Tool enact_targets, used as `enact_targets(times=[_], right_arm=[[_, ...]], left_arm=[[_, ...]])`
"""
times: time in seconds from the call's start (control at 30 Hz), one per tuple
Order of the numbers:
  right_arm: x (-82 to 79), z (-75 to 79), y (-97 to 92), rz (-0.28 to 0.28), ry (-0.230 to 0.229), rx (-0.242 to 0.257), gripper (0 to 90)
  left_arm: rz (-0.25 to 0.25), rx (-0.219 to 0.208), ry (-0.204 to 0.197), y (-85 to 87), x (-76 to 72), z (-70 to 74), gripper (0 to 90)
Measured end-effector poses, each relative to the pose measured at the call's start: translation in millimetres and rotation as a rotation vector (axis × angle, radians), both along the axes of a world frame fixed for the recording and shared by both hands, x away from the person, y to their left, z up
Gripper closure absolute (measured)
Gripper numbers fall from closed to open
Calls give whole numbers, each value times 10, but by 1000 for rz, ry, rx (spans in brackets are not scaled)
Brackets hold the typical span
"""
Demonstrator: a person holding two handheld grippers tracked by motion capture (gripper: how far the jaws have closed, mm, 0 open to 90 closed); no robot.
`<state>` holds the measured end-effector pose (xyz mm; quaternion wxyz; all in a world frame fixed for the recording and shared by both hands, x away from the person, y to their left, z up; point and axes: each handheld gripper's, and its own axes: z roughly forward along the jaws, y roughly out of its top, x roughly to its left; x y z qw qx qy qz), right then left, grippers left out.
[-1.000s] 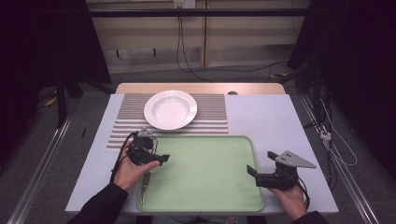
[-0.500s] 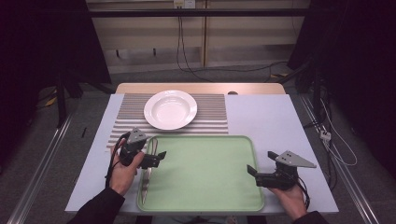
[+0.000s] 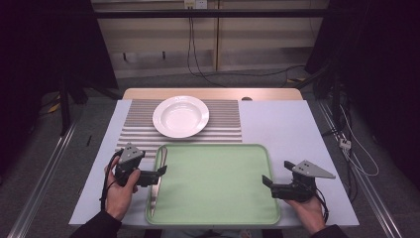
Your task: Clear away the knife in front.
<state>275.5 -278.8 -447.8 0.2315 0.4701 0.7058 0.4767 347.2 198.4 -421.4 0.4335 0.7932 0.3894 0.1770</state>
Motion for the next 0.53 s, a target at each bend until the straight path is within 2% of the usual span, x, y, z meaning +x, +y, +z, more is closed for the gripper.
enact_targets(times=[0.03, 0.1, 0.17, 0.23, 0.37, 0.53], right_arm=[[-1, -1, -4, 0, -1, 2, 18], [-7, 0, -18, -9, -1, 4, 18], [-13, -1, -26, -11, -1, 1, 18], [-23, 1, -24, -13, -2, -1, 18], [-36, 5, -25, -17, -5, -3, 18], [-35, 4, -27, -16, -6, -5, 18]], left_arm=[[-2, -4, 2, 15, -19, -14, 55], [8, 29, 0, 38, -69, -42, 50], [13, 34, 4, 58, -109, -74, 52], [18, 29, 5, 56, -135, -84, 52], [27, 22, -23, 58, -161, -92, 53], [57, -14, -16, 101, -148, -105, 53]])
